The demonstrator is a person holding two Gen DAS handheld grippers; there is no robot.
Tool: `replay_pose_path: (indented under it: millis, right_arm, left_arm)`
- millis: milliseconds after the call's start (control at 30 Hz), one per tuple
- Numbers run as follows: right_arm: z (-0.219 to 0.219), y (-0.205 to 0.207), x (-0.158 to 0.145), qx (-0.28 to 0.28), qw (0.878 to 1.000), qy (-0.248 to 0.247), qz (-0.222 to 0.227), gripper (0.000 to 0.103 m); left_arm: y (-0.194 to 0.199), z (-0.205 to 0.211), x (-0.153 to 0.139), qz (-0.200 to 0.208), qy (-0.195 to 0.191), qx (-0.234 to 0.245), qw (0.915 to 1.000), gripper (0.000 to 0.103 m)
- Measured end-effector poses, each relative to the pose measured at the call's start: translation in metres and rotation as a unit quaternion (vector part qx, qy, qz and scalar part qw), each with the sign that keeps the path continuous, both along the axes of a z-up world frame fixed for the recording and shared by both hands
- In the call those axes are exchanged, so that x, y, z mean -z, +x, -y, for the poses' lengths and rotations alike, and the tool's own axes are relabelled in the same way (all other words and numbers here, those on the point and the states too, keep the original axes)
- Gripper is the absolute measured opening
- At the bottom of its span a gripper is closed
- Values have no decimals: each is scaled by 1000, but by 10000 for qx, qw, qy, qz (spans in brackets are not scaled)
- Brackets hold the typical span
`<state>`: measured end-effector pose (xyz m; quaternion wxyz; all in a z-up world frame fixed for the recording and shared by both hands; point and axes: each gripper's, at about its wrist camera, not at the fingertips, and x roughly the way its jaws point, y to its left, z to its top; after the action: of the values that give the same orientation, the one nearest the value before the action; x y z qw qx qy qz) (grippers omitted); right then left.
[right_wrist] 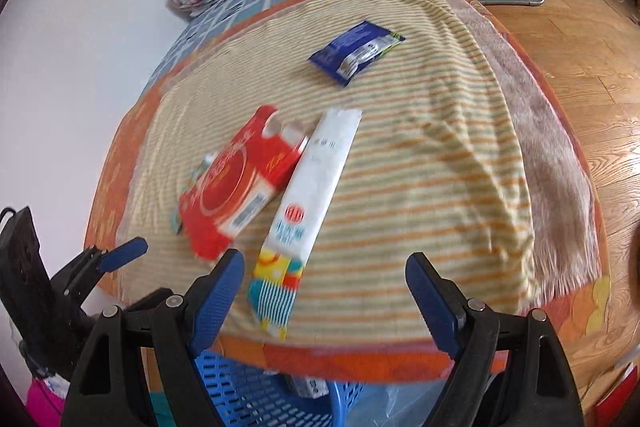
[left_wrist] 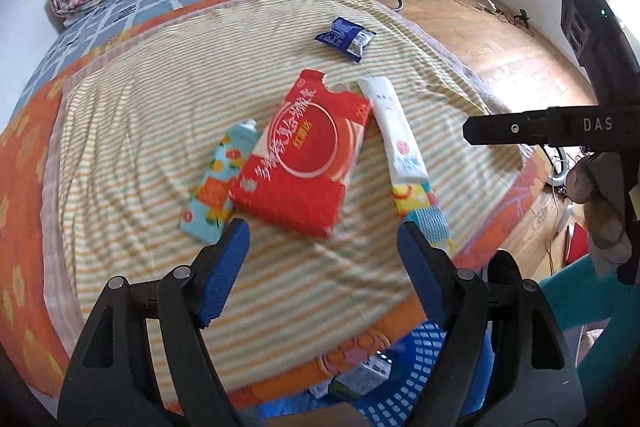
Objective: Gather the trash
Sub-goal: 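Move both open tools back toward the red tissue pack on the bed, then grasp the red tissue pack with the left tool while the right tool grasps the white tube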
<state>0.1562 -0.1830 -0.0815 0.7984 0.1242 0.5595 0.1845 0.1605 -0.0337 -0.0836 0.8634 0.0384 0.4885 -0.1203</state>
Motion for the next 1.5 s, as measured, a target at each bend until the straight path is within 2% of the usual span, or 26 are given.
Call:
replay_pose_path:
  millis: [333,700,833,1033,1300,1500]
  right_arm:
    - [-20,43,18,66,9994,191,-297,84]
    - [-22,81,43,513,9960,307,-667,77]
    - [-25,92,47,582,9957,256,-675,74]
    - [-31,106,49,665,9959,135,-602,72]
    - [-37,119,50,764,9956,-176,-508,60]
    - [-46,126,50,677,9953,-591,-353,42]
  left_arm:
    - [45,4,11,-17,201,28,9998,79]
    - [78,11,30,-261,276,189,9991,79]
    - [83,17,34,-270,341,330,9985,79]
    - [90,21,36,-222,319,289,9988,79]
    - [87,29,38,-243,290,440,9983,80]
    - [85,33,38,-221,374,415,9982,80]
